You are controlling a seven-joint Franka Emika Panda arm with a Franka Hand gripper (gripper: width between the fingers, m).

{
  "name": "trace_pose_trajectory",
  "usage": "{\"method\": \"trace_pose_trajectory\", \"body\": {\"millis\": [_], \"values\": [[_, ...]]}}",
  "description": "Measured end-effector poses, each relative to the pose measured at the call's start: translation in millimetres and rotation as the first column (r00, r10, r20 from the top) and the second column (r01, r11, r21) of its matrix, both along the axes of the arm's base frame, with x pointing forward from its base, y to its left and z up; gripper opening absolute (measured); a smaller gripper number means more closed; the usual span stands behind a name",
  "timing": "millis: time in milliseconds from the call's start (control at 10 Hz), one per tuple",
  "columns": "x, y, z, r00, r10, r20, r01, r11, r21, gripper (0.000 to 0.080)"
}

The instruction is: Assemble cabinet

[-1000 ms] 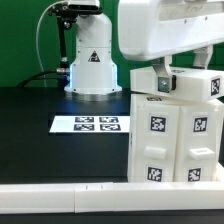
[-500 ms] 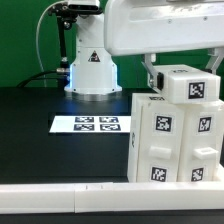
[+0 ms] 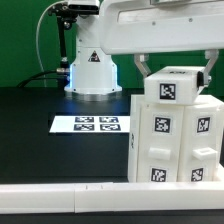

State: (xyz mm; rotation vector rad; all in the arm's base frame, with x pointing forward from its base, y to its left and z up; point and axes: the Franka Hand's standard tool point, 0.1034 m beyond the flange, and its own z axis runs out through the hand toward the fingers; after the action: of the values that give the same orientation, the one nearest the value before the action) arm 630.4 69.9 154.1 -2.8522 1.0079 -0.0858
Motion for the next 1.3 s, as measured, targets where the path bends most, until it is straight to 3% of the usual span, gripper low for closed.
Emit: {"method": "trace_pose_trajectory", "body": {"millis": [100,300,600,700,1000,1300], "values": [[0.2,-2.3,-0.2,0.987,-0.161,-0.015,0.162,0.987,0.014,0.0557],[3.2,-3.6,0.3,0.968,-0.25,-0.013,0.25,0.967,0.039,0.0557],[3.3,-3.7,0.2,0.975,-0.222,-0.009,0.222,0.974,0.037,0.0557],[1.9,-1.9,0.8,0.981,-0.196,-0.011,0.196,0.98,0.033,0.074],[-0.3,-1.7,24.4,0.983,0.182,0.016,-0.182,0.983,0.004,0.0794],[-3.5,12.5,27.0,0.848,0.53,0.023,-0.529,0.848,-0.034,0.0796]]}}
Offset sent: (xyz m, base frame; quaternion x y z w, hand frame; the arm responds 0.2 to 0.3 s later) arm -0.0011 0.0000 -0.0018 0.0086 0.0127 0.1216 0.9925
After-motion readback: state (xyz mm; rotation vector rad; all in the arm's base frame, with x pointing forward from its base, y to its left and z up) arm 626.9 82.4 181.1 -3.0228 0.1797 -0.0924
